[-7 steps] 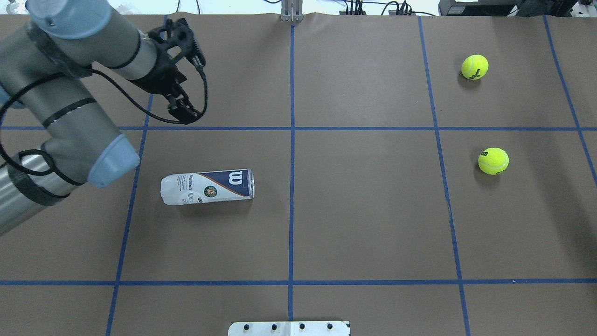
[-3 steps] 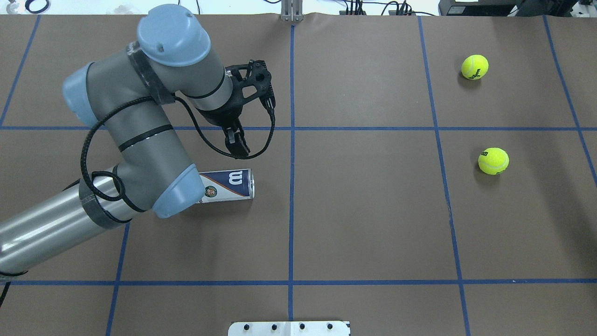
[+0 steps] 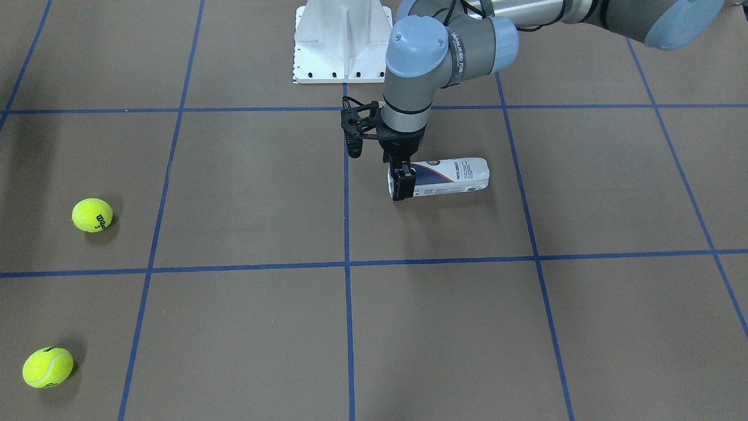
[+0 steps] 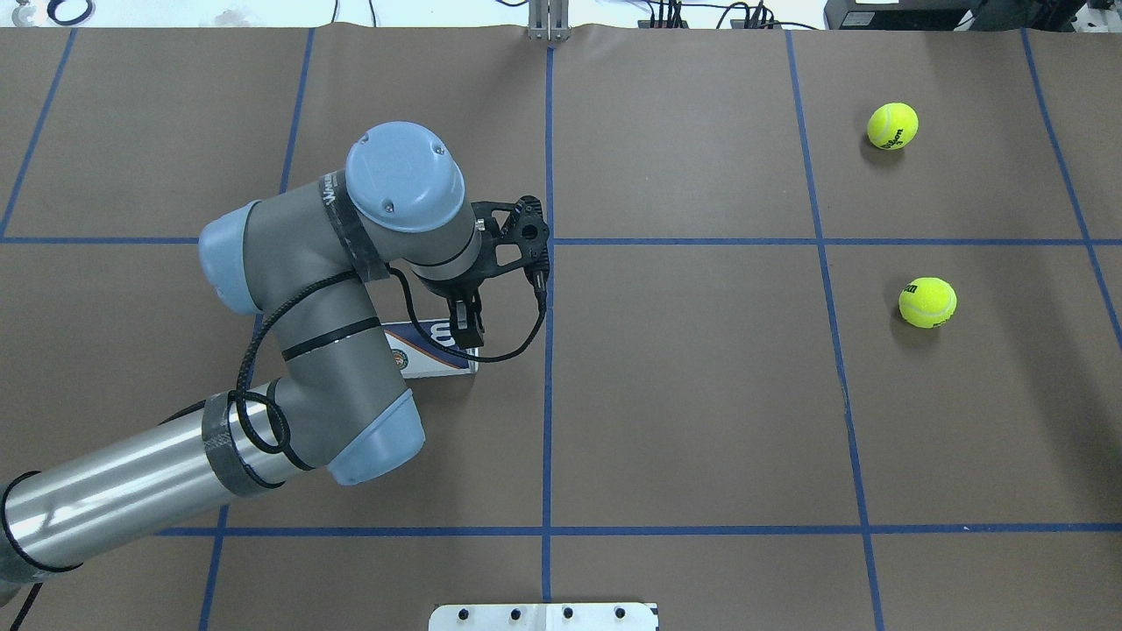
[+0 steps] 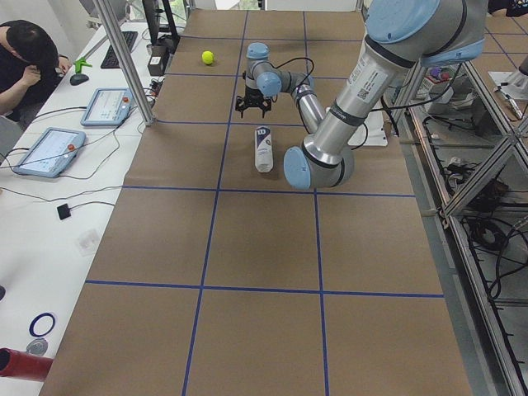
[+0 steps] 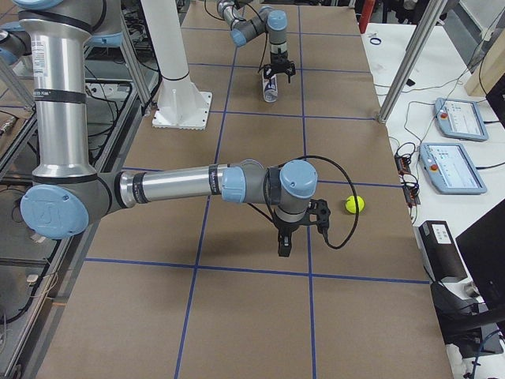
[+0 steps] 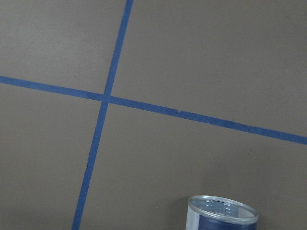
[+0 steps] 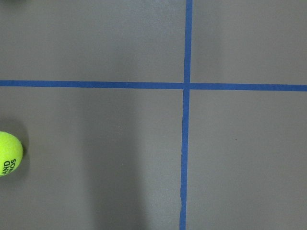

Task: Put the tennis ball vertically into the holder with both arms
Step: 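Move the left gripper down over the lying Wilson tennis ball can, then close the left gripper around the can's open end, then lift the can with the left gripper and tip it upright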

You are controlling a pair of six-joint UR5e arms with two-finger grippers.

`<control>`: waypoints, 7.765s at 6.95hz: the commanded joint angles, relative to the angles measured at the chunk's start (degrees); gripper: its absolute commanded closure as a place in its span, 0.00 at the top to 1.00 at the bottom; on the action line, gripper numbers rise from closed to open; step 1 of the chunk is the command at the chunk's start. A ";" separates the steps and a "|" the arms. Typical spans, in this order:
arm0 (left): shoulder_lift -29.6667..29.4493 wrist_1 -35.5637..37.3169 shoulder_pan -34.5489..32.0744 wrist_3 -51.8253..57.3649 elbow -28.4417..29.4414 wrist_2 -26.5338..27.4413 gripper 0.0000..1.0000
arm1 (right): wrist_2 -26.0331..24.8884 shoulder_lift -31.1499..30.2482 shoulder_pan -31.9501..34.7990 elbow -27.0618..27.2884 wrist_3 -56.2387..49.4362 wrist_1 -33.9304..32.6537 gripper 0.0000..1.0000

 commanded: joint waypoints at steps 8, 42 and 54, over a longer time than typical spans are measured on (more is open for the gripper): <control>0.25 -0.24 3.84 0.18 4.03 3.67 0.99 | -0.07 -0.19 0.00 -0.56 -0.06 -0.01 0.99; 1.74 -2.53 3.50 -9.58 4.91 3.49 0.64 | 0.02 0.08 0.00 -0.65 -0.06 0.34 0.99; 10.88 -80.09 -1.63 -46.85 5.89 30.94 0.43 | -0.07 2.10 0.00 -0.56 -0.06 0.17 0.99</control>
